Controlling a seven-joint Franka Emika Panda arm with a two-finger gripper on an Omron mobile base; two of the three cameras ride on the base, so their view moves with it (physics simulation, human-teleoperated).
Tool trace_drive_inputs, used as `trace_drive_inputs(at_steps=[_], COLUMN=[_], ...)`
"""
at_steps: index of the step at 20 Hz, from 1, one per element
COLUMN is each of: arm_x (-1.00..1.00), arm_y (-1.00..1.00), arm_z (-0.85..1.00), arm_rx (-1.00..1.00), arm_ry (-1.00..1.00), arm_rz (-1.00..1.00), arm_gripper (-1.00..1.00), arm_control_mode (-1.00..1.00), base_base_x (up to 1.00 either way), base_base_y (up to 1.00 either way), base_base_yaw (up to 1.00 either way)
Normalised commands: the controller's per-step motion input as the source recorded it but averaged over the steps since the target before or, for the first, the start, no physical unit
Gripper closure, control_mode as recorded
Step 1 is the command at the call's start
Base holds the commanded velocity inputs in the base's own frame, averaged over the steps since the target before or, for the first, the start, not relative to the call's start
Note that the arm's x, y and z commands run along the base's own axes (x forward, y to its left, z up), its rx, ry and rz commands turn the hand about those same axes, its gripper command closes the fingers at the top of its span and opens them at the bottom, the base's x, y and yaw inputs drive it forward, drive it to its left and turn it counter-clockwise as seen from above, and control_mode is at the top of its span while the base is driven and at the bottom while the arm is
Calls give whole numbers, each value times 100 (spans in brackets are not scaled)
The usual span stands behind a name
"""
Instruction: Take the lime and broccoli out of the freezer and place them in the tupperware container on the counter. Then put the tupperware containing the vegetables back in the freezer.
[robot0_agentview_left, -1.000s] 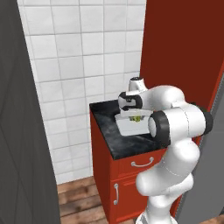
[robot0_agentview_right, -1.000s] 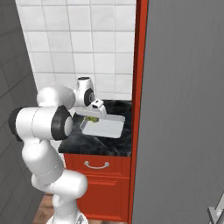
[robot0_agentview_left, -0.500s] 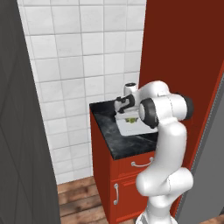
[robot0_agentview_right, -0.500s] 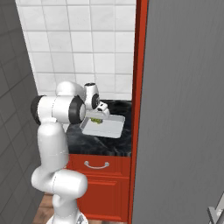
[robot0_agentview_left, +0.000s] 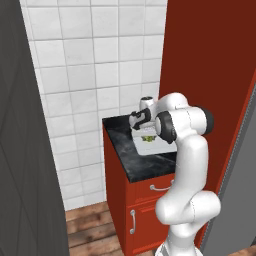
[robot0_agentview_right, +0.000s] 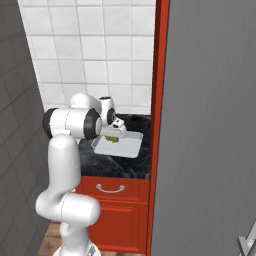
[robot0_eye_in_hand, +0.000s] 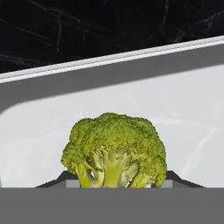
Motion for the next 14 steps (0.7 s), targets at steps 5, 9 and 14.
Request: trace_drive_inputs(at_steps=[5, 9, 14], arm_x=[-30, -40, -62], arm_y=[-22, -11, 0], arm_z=[2, 31, 78], arm_rx=[2, 2, 0], arm_ry=[0, -2, -15], arm_rz=[0, -2, 0], arm_gripper=[-100, -100, -100], arm_control_mode=[-100, -100, -100], base_base_x=[0, 0, 0], base_base_y=[0, 0, 0], base_base_yaw=[0, 0, 0])
